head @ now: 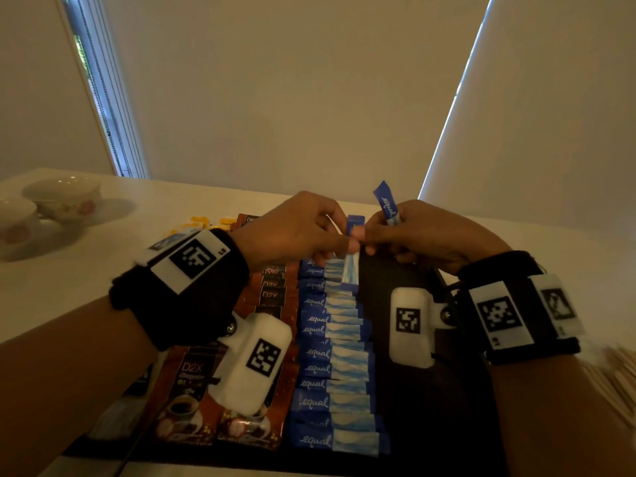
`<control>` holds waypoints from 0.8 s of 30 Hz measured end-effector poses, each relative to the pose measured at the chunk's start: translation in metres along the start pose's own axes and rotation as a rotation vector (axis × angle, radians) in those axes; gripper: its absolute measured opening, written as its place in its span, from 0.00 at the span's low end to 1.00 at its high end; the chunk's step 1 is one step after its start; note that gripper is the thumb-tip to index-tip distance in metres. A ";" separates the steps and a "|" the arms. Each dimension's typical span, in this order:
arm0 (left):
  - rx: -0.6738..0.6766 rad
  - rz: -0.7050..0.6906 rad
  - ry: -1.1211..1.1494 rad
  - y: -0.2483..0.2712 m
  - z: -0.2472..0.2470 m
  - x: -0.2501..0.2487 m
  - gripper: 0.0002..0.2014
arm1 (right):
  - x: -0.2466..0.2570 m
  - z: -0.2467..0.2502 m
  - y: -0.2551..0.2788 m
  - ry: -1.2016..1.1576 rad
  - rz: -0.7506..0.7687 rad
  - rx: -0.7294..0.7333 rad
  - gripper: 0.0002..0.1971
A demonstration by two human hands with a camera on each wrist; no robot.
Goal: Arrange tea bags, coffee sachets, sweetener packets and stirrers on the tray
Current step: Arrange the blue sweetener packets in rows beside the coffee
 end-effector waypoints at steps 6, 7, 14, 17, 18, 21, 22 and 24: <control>0.013 0.092 0.430 0.003 0.010 0.003 0.12 | -0.001 0.003 0.006 0.066 -0.020 0.101 0.09; 0.039 0.106 0.428 0.004 0.011 0.003 0.13 | -0.002 0.005 0.006 0.087 -0.023 0.093 0.08; -0.057 -0.110 -0.155 0.011 0.014 -0.003 0.04 | -0.002 0.002 0.007 0.197 -0.038 0.195 0.19; 0.006 -0.103 -0.282 0.012 0.007 -0.006 0.01 | 0.000 -0.002 0.009 0.212 -0.043 0.259 0.19; 0.027 -0.096 -0.312 0.012 0.005 -0.006 0.01 | 0.000 -0.002 0.010 0.215 -0.045 0.268 0.19; 0.074 -0.075 -0.402 0.016 0.001 -0.004 0.03 | 0.001 0.000 0.013 0.223 -0.060 0.271 0.22; 0.099 -0.066 -0.428 0.019 -0.001 -0.002 0.04 | 0.002 0.002 0.014 0.227 -0.067 0.258 0.22; 0.192 -0.043 -0.462 0.027 -0.009 0.003 0.04 | -0.001 0.010 0.015 0.187 -0.101 0.184 0.18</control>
Point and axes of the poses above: each hand's wrist, its own y-axis away from the middle knuckle, its own z-axis out of the back of the hand, x = y × z, the point moved 3 cm from there along -y, towards the middle knuckle, and after that the axes turned 9 degrees about z, right-handed, at the moved point
